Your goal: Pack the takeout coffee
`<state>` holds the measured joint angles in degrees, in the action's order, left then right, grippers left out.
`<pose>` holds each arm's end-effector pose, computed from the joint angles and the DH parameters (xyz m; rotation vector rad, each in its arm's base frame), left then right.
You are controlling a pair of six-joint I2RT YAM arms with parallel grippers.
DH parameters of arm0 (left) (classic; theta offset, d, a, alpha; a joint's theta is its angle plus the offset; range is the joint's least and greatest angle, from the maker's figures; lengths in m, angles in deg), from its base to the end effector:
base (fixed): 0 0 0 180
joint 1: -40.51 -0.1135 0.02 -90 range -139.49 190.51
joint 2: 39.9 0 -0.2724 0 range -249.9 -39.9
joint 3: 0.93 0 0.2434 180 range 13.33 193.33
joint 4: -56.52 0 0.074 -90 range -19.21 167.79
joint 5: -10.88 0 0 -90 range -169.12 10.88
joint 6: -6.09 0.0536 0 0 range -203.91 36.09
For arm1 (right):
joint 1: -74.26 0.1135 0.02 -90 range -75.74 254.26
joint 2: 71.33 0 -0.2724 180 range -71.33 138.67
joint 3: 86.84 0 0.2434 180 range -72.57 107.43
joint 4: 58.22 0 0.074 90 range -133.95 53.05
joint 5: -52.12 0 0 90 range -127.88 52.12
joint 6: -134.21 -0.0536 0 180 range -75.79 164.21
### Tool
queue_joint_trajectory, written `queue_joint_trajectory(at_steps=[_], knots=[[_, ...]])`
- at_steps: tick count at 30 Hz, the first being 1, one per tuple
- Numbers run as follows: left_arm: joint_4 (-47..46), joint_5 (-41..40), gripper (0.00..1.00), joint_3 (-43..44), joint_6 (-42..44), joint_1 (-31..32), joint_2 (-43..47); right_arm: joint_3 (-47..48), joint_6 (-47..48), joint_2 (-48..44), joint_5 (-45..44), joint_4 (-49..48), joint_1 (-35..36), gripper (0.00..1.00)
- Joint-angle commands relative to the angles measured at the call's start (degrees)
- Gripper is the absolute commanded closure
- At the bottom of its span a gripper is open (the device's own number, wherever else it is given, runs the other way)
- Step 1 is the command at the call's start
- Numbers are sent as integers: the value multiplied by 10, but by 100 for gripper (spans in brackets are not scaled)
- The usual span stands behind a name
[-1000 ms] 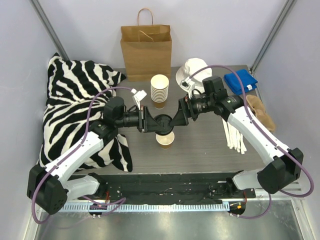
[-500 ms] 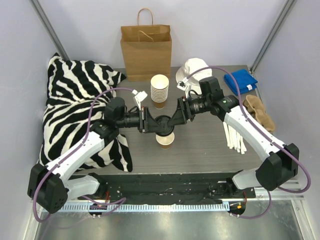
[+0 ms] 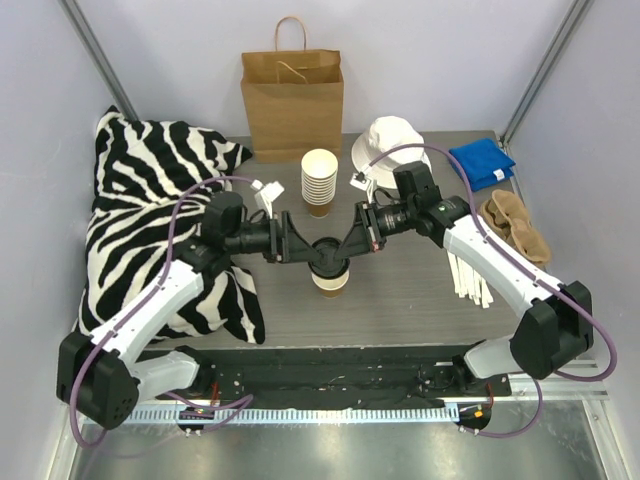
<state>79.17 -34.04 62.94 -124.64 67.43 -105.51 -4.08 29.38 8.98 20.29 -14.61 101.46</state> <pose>0.2081 -0.1482 0.3080 0.3094 2.1817 -1.4977 0.2410 0.1750 0.3251 -0.8075 2.1760 1.5349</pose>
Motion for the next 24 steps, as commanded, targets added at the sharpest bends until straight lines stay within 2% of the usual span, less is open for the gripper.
queue_joint_trajectory(at_steps=[1,4,9,13,17,24], knots=[[169,-90,31,102,110,-42,44,-26,-48,-3,-14,-30,-18,99],[244,-143,32,164,169,-42,43,-60,-100,-2,-17,-82,-28,99],[305,-174,37,197,210,-9,11,-99,-201,7,-1,-187,-29,99],[306,-199,44,196,224,23,0,-105,-225,11,-2,-205,-29,99],[305,-232,47,204,239,77,-17,-114,-249,12,-3,-223,-29,99],[306,-250,58,227,236,89,-60,-114,-253,17,4,-228,-29,99]])
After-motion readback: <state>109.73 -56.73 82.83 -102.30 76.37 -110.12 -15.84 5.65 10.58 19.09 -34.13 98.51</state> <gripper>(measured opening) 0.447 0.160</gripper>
